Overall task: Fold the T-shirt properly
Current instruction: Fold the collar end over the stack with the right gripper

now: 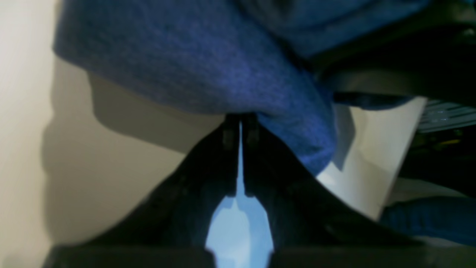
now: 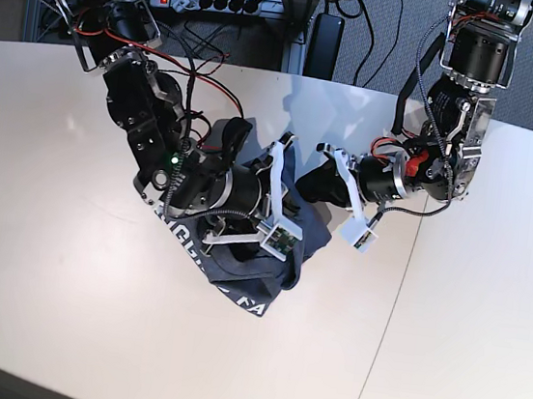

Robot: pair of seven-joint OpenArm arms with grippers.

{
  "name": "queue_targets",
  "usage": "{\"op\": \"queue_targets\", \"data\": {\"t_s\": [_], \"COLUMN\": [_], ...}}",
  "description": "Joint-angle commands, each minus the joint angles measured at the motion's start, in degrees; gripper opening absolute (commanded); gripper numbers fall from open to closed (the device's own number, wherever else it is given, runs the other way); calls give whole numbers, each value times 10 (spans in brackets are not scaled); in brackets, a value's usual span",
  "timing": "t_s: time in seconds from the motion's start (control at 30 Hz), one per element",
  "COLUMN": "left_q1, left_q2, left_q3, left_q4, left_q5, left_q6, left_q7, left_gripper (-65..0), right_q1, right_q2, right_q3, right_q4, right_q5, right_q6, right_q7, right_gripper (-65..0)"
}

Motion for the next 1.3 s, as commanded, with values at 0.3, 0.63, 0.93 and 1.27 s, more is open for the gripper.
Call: {"op": "queue_targets", "data": {"t_s": [0.3, 0.63, 0.93, 1.27], "left_q1": [-3, -3, -3, -1], "left_q2": [-4, -4, -46, -93], "left_q3": [-82, -90, -90, -90], "left_q4": [2, 2, 2, 2], "left_q5": [-44, -63, -98, -130], "left_q6": [-1, -1, -1, -1], "left_q7": [88, 112, 112, 115], "left_gripper": [-620, -620, -620, -620], "right_q1": [11, 16, 17, 17], "right_q2": [-2, -2, -11, -14], "right_q3": [-82, -82, -56, 156], "right_q4": [-9, -9, -9, 41], "right_q5": [-49, -28, 11, 79], "right_q6": [19, 18, 18, 18], "right_q7": [52, 77, 137, 76], "right_gripper": [-650, -373, -314, -317]}}
